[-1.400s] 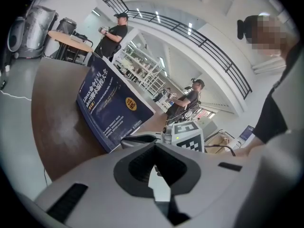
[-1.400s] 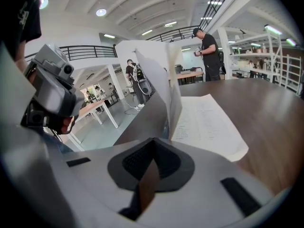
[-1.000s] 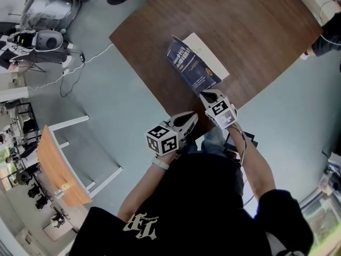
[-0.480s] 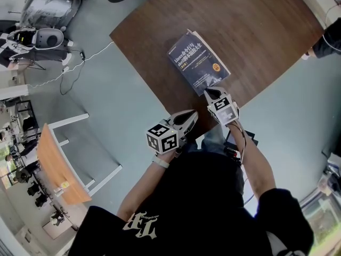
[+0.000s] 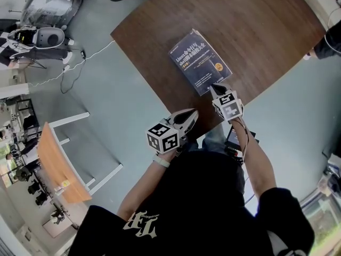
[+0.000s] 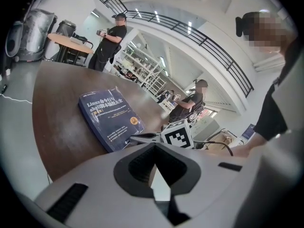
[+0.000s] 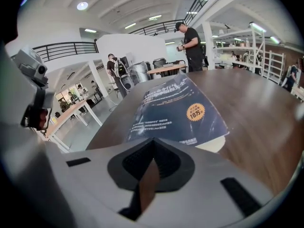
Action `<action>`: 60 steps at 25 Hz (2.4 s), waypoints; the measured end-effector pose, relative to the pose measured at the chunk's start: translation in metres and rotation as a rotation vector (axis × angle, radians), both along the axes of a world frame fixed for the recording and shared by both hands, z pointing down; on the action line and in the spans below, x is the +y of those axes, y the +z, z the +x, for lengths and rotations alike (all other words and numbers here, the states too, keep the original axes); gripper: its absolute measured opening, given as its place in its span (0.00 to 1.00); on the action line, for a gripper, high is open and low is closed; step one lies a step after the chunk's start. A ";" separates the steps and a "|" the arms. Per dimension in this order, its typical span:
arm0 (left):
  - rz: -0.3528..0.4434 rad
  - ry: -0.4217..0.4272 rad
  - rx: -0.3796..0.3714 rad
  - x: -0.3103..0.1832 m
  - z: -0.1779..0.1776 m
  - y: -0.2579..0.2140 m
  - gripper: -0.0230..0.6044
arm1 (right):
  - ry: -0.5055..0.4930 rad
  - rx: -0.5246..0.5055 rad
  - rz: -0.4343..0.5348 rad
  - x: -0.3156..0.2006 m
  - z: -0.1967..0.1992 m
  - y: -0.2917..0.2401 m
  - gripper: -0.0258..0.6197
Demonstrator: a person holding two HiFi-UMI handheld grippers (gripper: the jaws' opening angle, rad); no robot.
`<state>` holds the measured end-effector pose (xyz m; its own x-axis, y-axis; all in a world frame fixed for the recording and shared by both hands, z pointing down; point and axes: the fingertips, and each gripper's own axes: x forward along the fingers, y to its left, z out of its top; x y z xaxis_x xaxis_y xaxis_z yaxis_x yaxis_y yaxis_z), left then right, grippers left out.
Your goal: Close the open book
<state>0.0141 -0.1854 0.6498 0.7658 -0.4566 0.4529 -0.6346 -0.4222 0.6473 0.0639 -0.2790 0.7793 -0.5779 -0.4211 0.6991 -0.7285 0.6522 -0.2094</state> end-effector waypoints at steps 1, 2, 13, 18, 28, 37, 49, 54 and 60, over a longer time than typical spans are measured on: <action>0.001 -0.001 0.000 -0.001 -0.001 0.000 0.04 | 0.012 -0.001 -0.002 -0.003 0.003 0.000 0.02; 0.000 -0.002 0.000 -0.002 -0.001 0.001 0.04 | 0.025 -0.003 -0.004 -0.007 0.006 0.000 0.02; -0.013 0.003 0.000 -0.006 -0.002 0.004 0.04 | 0.111 -0.004 -0.005 -0.030 0.032 0.000 0.02; -0.014 0.004 -0.002 -0.007 -0.003 0.004 0.04 | 0.141 -0.008 -0.004 -0.034 0.039 0.000 0.02; -0.015 -0.001 -0.001 -0.009 -0.007 0.004 0.04 | 0.207 -0.012 -0.004 -0.049 0.058 0.003 0.02; 0.006 -0.028 0.007 -0.015 -0.013 -0.002 0.04 | 0.201 0.009 -0.023 -0.047 0.057 0.000 0.02; 0.098 -0.112 0.056 -0.032 -0.026 -0.039 0.04 | 0.079 0.044 0.151 -0.031 0.044 -0.078 0.02; 0.138 -0.147 0.039 -0.032 -0.035 -0.059 0.04 | 0.055 0.044 0.240 -0.028 0.053 -0.129 0.02; 0.157 -0.205 0.020 -0.025 -0.061 -0.078 0.04 | 0.032 0.037 0.306 -0.015 0.064 -0.165 0.02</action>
